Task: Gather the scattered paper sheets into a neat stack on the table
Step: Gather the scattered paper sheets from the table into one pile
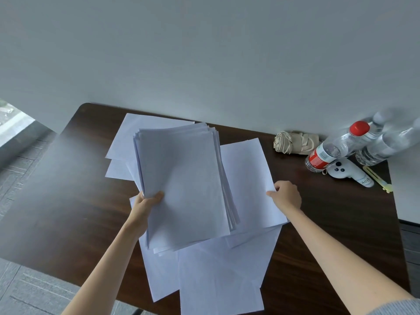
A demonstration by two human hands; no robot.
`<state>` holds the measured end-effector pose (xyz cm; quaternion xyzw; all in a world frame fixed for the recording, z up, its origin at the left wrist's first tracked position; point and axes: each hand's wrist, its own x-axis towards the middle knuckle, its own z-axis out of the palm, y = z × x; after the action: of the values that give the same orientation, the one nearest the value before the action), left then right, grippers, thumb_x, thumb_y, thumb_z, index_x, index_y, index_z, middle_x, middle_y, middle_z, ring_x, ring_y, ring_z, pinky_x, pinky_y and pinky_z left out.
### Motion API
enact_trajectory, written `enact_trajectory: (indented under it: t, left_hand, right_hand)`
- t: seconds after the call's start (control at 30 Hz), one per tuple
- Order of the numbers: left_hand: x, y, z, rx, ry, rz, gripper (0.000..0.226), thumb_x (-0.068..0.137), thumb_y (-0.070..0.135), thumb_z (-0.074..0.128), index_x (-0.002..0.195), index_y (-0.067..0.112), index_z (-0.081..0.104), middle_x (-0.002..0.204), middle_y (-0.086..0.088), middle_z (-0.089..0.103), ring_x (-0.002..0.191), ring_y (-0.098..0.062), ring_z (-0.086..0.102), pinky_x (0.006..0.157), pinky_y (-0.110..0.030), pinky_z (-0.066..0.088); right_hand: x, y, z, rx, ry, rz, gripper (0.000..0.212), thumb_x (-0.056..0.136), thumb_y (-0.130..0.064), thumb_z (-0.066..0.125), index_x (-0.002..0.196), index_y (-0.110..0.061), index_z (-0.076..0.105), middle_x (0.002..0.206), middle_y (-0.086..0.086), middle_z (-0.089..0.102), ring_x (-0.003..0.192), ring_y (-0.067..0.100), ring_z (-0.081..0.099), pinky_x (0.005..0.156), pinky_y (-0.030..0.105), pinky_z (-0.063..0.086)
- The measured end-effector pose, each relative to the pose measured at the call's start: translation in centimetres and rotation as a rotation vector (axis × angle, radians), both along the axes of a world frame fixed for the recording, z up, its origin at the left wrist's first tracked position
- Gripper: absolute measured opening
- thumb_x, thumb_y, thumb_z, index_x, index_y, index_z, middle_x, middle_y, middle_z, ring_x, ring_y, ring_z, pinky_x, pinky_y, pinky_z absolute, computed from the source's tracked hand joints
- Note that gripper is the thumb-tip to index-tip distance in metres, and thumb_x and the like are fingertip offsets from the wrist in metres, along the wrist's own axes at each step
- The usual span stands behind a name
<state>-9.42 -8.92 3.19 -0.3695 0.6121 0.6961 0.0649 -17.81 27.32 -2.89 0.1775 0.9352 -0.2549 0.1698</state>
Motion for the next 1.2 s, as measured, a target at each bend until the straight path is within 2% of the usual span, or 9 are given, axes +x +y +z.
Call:
enact_trajectory:
  t: [0.13,0.3,0.43,0.53,0.63,0.77,0.97,1.07,1.2]
  left_hand:
    - [-0.7,0.5,-0.9,0.021,-0.030,-0.044,0.014,0.091,0.004,0.062,0.099,0.013,0.068,0.077,-0.002,0.072,0.070,-0.022,0.066,0.061,-0.032,0.055]
    - [-1.1,1.3,-1.9,0.030,-0.046,-0.066,0.019,0.091,0.004,0.061,0.109,0.008,0.065,0.084,-0.008,0.070,0.067,-0.020,0.067,0.059,-0.031,0.056]
    - [-1.0,1.7,-2.3,0.037,-0.056,-0.060,0.014,0.091,0.002,0.061,0.101,0.010,0.067,0.076,-0.004,0.072,0.061,-0.017,0.068,0.055,-0.030,0.056]
    - [-0.8,1.8,-2.4,0.034,-0.059,-0.058,0.016,0.090,0.002,0.062,0.105,0.007,0.066,0.079,-0.007,0.070,0.061,-0.018,0.067,0.058,-0.032,0.056]
    - [-0.4,1.6,-2.5,0.047,-0.051,-0.052,0.022,0.090,0.003,0.063,0.112,0.005,0.064,0.087,-0.011,0.069,0.068,-0.022,0.066,0.064,-0.034,0.055]
    - [0.4,0.6,-2.3,0.067,-0.041,-0.020,0.023,0.090,0.004,0.063,0.113,0.007,0.065,0.092,-0.010,0.069,0.076,-0.024,0.065,0.068,-0.034,0.054]
    - [2.6,-0.4,-1.7,0.103,-0.038,0.057,0.014,0.090,0.005,0.064,0.099,0.013,0.070,0.083,-0.003,0.075,0.079,-0.026,0.066,0.074,-0.037,0.055]
    - [4.4,-1.3,-1.9,0.106,-0.031,0.102,0.023,0.087,0.006,0.068,0.109,0.012,0.070,0.102,-0.011,0.074,0.088,-0.030,0.067,0.086,-0.043,0.053]
    - [6.6,-1.9,-1.8,0.115,-0.022,0.127,0.040,0.084,0.007,0.071,0.123,0.007,0.061,0.103,-0.012,0.071,0.083,-0.028,0.067,0.076,-0.040,0.055]
  right_hand:
    - [-0.3,-0.7,0.2,0.176,-0.048,-0.048,0.056,0.068,-0.030,0.084,0.107,-0.007,0.052,0.110,0.012,0.056,0.105,0.029,0.055,0.066,0.037,0.047]
    - [-0.9,-1.5,-0.1,0.160,-0.138,-0.106,0.041,0.077,-0.019,0.077,0.107,-0.003,0.054,0.112,0.014,0.064,0.104,0.033,0.061,0.077,0.038,0.050]
    - [-0.9,-2.2,0.0,0.168,-0.128,-0.132,0.038,0.082,-0.014,0.071,0.114,-0.003,0.054,0.124,0.016,0.049,0.111,0.035,0.053,0.077,0.038,0.046]
    - [-1.0,-2.4,0.2,0.088,-0.141,-0.173,0.037,0.084,-0.007,0.065,0.115,-0.001,0.047,0.116,0.017,0.058,0.105,0.037,0.060,0.074,0.038,0.047]
    - [-0.7,-2.0,-0.1,0.032,-0.036,-0.049,0.012,0.084,-0.003,0.056,0.082,-0.009,0.046,0.089,0.012,0.059,0.078,0.031,0.057,0.060,0.033,0.039]
    - [-0.7,-0.8,0.3,-0.217,0.121,0.047,0.040,0.090,-0.007,0.055,0.064,-0.015,0.025,0.060,0.005,0.033,0.057,0.018,0.029,0.055,0.030,0.019]
    - [-2.8,0.9,2.3,-0.340,-0.036,0.275,0.023,0.088,-0.011,0.065,0.080,0.009,0.055,0.070,0.016,0.054,0.065,0.021,0.046,0.061,0.031,0.031]
    - [-2.6,0.5,2.5,-0.307,-0.126,0.429,0.012,0.086,-0.012,0.067,0.089,-0.001,0.067,0.079,0.011,0.065,0.069,0.022,0.057,0.063,0.035,0.042]
    - [-0.8,-1.6,2.7,-0.135,-0.179,0.583,0.007,0.083,-0.009,0.062,0.077,-0.007,0.063,0.070,0.003,0.055,0.065,0.018,0.048,0.059,0.030,0.033]
